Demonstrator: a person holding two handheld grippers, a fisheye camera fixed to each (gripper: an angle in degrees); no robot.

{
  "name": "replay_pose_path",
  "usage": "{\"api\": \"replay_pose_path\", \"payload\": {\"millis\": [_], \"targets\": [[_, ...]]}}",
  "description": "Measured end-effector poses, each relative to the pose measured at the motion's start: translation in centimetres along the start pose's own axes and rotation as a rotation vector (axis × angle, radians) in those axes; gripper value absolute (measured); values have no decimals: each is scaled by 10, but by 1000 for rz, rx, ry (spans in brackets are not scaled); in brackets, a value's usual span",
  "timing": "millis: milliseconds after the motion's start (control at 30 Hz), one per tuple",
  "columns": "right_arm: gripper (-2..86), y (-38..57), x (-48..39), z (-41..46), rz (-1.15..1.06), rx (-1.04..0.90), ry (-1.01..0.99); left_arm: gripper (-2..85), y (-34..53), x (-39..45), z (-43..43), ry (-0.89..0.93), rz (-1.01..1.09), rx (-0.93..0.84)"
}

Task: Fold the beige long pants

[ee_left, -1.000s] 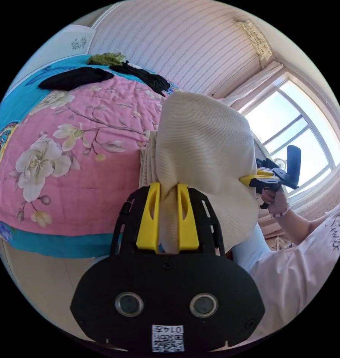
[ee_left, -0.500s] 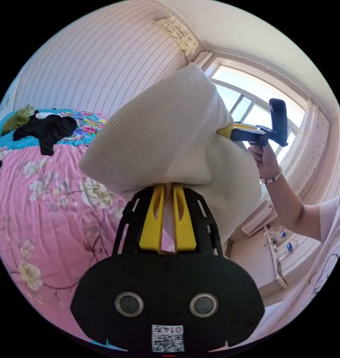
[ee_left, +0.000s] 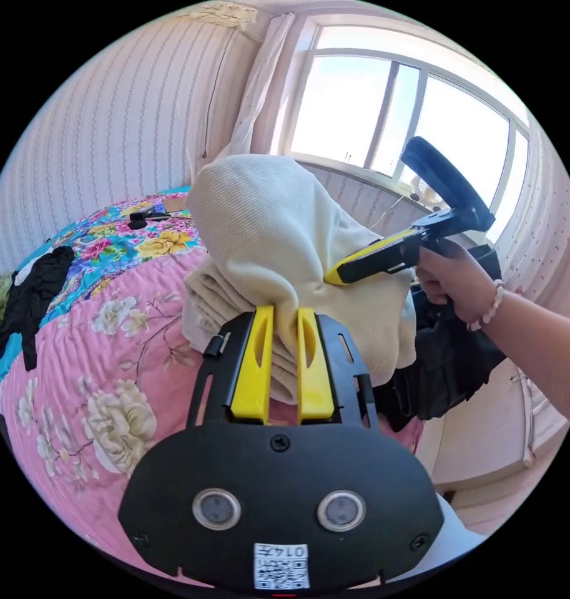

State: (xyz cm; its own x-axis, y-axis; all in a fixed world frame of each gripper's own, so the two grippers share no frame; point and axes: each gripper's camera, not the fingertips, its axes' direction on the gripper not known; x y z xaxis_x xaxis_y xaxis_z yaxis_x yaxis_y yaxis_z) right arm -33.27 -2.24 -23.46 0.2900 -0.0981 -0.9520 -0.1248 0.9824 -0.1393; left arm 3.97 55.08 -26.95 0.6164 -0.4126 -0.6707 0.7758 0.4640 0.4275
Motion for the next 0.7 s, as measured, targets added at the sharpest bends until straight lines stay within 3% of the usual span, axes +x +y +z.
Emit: {"api": "replay_pose_path", "payload": {"millis": [100,267,333,467,700], "targets": [[-2,4,-6,-1,8,35,-22,66,25,-12,-32,9,5,-4],[67,14,-61,-9,-43,74,231,58,97,-46,-114,-75,14,21],[77,20,-84,-10,-73,95,247,55,130,-62,-143,-101,-30,3],[93,34,-141,14,-146,99,171,55,211,-94,-215,-132,-159,-40],[110,-5,-281,131,-443,-67,-46,80,346,-168,-350,-442,-527,19]]}}
